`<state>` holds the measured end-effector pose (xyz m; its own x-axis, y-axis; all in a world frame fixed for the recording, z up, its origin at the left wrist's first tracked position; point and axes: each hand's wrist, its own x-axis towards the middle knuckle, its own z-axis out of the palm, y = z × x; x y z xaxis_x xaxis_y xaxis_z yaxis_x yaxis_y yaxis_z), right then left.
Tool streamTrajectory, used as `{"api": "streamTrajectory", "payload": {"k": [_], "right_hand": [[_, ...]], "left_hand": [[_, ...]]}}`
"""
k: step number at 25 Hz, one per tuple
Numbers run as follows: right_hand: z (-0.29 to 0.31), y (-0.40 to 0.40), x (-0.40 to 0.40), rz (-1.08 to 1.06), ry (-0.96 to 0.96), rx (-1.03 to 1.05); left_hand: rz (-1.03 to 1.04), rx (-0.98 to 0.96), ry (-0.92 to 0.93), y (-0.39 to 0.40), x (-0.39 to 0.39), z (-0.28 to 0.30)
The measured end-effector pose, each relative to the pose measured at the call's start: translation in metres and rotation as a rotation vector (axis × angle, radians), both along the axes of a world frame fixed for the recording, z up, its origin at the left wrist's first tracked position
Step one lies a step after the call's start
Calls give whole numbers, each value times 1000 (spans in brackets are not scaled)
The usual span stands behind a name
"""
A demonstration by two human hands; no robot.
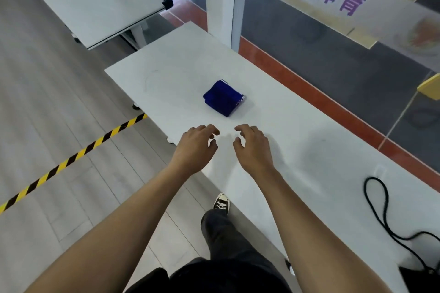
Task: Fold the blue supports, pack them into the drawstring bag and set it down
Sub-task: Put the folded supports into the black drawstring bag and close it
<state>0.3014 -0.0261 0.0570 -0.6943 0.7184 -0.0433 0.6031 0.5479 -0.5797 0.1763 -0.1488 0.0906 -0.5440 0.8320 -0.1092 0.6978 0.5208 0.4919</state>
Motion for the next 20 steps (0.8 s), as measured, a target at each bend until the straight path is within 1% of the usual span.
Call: {"api": "streamTrajectory", "payload": {"k": [6,10,13,17,20], "right_hand": [[-18,56,-76,-75,-28,-71],[-30,77,-116,-176,-72,-138],[-38,90,-133,-286,-124,-245],[-46,104,-157,-386,-184,-362],[-59,108,-177,-520,-166,-523]], "left_hand": [[-39,-56,-40,59,-85,-14],[-34,-79,-134,93,-136,-30],[-27,-126,-209,121,-164,-44],[-70,-244,-289,156,-193,-58],[-94,-319,-379,174,-212,-76]]}}
